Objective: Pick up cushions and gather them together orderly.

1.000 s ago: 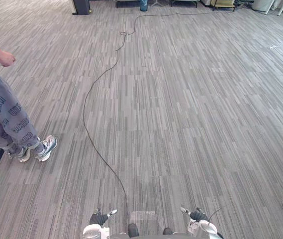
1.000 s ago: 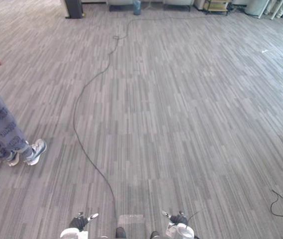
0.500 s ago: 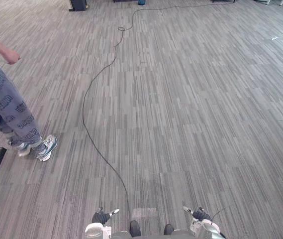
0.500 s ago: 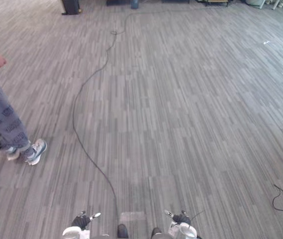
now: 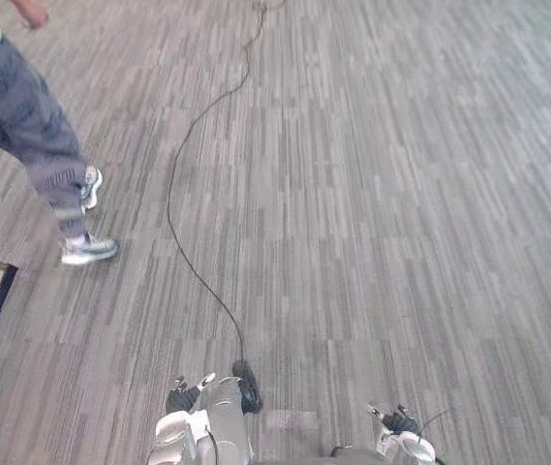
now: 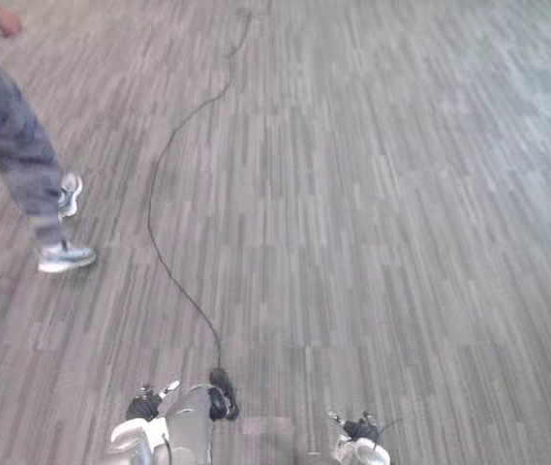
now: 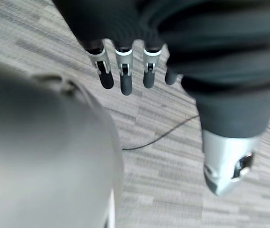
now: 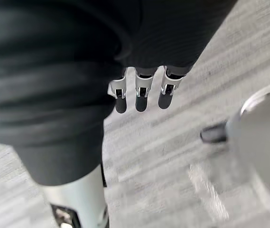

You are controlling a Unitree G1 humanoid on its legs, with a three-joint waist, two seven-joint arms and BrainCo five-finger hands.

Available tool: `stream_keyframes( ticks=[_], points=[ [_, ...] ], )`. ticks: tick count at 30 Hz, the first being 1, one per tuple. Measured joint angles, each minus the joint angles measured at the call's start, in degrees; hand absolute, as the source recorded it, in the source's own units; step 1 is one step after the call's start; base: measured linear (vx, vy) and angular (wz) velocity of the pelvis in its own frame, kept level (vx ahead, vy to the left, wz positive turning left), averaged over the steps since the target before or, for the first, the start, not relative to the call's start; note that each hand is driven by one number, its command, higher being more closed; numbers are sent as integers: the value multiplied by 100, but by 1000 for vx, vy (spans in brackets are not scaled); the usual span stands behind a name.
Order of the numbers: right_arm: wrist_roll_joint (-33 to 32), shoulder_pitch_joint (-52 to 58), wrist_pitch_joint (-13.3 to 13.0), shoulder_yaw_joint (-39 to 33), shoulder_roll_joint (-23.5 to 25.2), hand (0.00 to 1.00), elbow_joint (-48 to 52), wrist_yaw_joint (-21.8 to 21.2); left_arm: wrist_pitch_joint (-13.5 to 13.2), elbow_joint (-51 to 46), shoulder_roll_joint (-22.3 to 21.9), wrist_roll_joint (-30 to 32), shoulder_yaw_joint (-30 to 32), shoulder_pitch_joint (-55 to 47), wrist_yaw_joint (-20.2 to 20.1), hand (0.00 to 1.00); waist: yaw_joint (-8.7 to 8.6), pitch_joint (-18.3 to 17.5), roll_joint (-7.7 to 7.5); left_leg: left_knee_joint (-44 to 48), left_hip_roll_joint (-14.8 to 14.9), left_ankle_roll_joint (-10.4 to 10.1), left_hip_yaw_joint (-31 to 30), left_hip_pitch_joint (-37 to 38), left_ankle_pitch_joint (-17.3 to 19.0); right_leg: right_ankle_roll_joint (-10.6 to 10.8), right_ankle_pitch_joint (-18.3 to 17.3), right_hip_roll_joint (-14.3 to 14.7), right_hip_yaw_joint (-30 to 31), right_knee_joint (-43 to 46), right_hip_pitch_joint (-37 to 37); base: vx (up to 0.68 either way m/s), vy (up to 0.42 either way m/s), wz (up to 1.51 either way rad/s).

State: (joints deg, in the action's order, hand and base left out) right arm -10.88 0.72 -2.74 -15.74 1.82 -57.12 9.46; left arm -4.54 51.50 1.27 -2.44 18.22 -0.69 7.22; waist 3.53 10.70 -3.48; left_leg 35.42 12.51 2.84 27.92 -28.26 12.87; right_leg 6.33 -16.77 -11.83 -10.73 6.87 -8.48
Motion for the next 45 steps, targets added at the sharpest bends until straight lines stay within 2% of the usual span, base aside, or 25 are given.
stream_keyframes(
  ticks=[3, 4, 5, 8, 10, 12, 14, 15, 16, 18, 20, 21, 22, 25, 27, 29, 31, 33, 35, 38, 39, 40, 42, 44, 45],
  points=[
    [108, 22, 11, -4, 96, 0, -6, -47, 39, 81, 104, 3, -141, 4, 4, 0, 17, -54, -129, 261, -79, 30, 135, 520, 636, 434, 306, -324, 227, 1820, 452, 637, 325, -9],
    [169, 39, 0, -3, 95, 0, 2, -50, 84, 211, 189, 9, -341, 8, -5, 0, -42, -38, -137, 76, -190, 16, 140, 939, 714, 734, 689, -435, 324, 3176, 880, 617, 208, 3],
    [204, 33, -20, 21, 58, 0, 28, -55, 139, 272, 210, 14, -496, 9, -5, 0, -58, -28, -133, -158, -245, -10, 146, 1408, 772, 804, 814, -453, 332, 4463, 1293, 581, 146, 2],
    [217, 46, -30, 31, 44, 0, 254, -76, 167, 273, 134, 13, -624, 3, 0, 0, -53, 29, -17, -1036, -298, -184, 263, 2605, 907, 137, 587, -308, -122, 5825, 2218, 442, 9, -31],
    [231, 42, -87, 27, 11, 0, 463, -97, 155, 288, 75, 2, -709, 76, -1, 0, -158, 44, 40, -1621, -333, -379, 306, 3287, 949, -234, 338, -241, -666, 5441, 3006, 499, -36, -5],
    [257, -96, -117, 41, -163, 0, 343, -119, 150, 506, 59, 4, -822, 276, -15, 0, -320, 73, 73, -2152, -373, -592, 274, 3777, 842, -407, 376, -113, -1104, 3765, 3579, 518, -106, 33],
    [246, -119, -117, 33, -305, 0, 193, -153, 151, 661, 49, 8, -925, 353, -16, 0, -479, 115, 93, -2656, -451, -693, 112, 4333, 786, -361, 1236, 194, -1056, 1479, 3656, 738, -205, 67],
    [257, -92, -112, 34, -384, 0, 116, -165, 150, 684, 70, 14, -921, 349, -15, 0, -582, 183, 89, -2803, -478, -725, -77, 4616, 767, -570, 2265, 351, -824, 1071, 3537, 715, -195, 51],
    [326, -255, -98, 34, -523, 0, -12, -179, 145, 769, 6, 22, -939, 368, -19, 0, -559, 265, 361, -2880, -238, -845, -201, 4760, 624, -903, 2166, 566, -829, 1230, 3461, 710, -194, 19],
    [432, -445, -65, -49, -585, 0, -50, -192, 147, 777, 9, 138, -878, 452, -82, 0, -562, 411, 432, -2859, -219, -1036, -519, 4863, 34, -1039, 1424, 465, -788, 2176, 3664, 594, -214, 2],
    [423, -388, -55, -297, -517, 0, 21, -220, 140, 759, -33, 235, -799, 418, -89, 0, -619, 455, 523, -1747, 183, -1181, -928, 4771, -514, -1055, 683, 462, -959, 2782, 3283, 630, -287, 31],
    [424, -324, -53, -295, -488, 0, 28, -222, 142, 743, -43, 241, -747, 421, -94, 0, -626, 460, 528, -1010, 369, -1089, -1157, 4516, -800, -1025, 451, 496, -1056, 2768, 3015, 598, -269, 43],
    [419, -205, -52, -308, -418, 0, 124, -215, 143, 633, -120, 240, -578, 380, -107, 0, -610, 464, 529, 364, 660, -808, -1487, 3946, -1572, -1008, 152, 576, -1115, 2647, 2605, 546, -198, 24],
    [414, -120, -10, -133, -304, 0, 241, -213, 159, 413, -254, 239, -393, 214, -137, 0, -469, 502, 601, 3018, 1237, -709, -1551, 2377, -677, -1025, -283, 895, -1042, 2180, 1575, 628, -96, -10],
    [361, -58, 1, -92, -261, 0, 237, -180, 133, 143, -232, 231, -395, 216, -137, 0, -357, 503, 519, 2893, 1204, -604, -1204, 1594, -153, -919, -377, 906, -951, 1722, 974, 511, 19, -18],
    [344, -54, 10, 26, -248, 0, 249, -155, 95, -49, -218, 220, -371, 182, -136, 0, -195, 503, 450, 1799, 986, -550, -788, 938, 219, -680, -379, 845, -630, 1228, 389, 565, 135, -69],
    [338, -88, 6, 115, -197, 0, 252, -156, 73, -132, -221, 218, -364, 185, -136, 0, -84, 509, 426, 346, 504, -558, -854, 548, 62, -386, -519, 622, -203, 967, 14, 623, 275, -101],
    [337, -65, 30, 179, -116, 0, 190, -153, 3, -95, -172, 190, -356, 133, -124, 0, 68, 427, 365, -590, 44, -637, -1234, 571, -768, -196, -756, 428, 473, 894, -227, 692, 383, -121],
    [339, -83, 50, 245, 78, 0, 211, -163, -7, 17, 12, 187, -369, 135, -95, 0, -112, 257, 126, -451, -57, -681, -1039, 618, -383, -472, -372, 415, 1158, 944, -120, 526, 249, -51],
    [358, -38, 44, 264, 181, 0, 236, -174, 28, -18, 150, 193, -362, -32, -90, 0, 35, 95, -176, -24, -4, -407, -609, 1202, 104, -150, 368, 208, 1660, 2108, 186, 697, 308, -91],
    [378, -20, 21, 285, 177, 0, 269, -193, 65, -9, 182, 189, -477, -111, -91, 0, -6, 102, -158, -250, -14, -348, -398, 1771, 235, 440, 1186, 160, 1641, 3505, 747, 582, 197, -87],
    [383, 9, -15, 293, 173, 0, 314, -207, 84, 6, 183, 190, -560, -116, -89, 0, -52, 121, -127, -441, -27, -366, -320, 2115, 324, 698, 1282, 123, 1501, 4390, 1133, 637, 119, -95],
    [407, 122, -10, 320, 170, 0, 497, -219, 122, 143, 182, 191, -745, -84, -85, 0, -76, 125, -112, -880, -47, -398, 34, 2897, 413, 174, 860, 40, 942, 5675, 1986, 571, 49, -82],
    [425, 126, -29, 322, 171, 0, 747, -227, 124, 172, 168, 186, -874, -45, -82, 0, -155, 130, -66, -1452, -15, -399, 514, 3717, 412, -380, 378, -7, -50, 5511, 2873, 450, 43, -90],
    [426, 122, -32, 320, 170, 0, 815, -228, 123, 207, 169, 186, -893, -9, -82, 0, -190, 132, -63, -1558, -2, -399, 601, 3879, 412, -454, 302, -4, -294, 5253, 3075, 586, -13, -65]
  ],
)
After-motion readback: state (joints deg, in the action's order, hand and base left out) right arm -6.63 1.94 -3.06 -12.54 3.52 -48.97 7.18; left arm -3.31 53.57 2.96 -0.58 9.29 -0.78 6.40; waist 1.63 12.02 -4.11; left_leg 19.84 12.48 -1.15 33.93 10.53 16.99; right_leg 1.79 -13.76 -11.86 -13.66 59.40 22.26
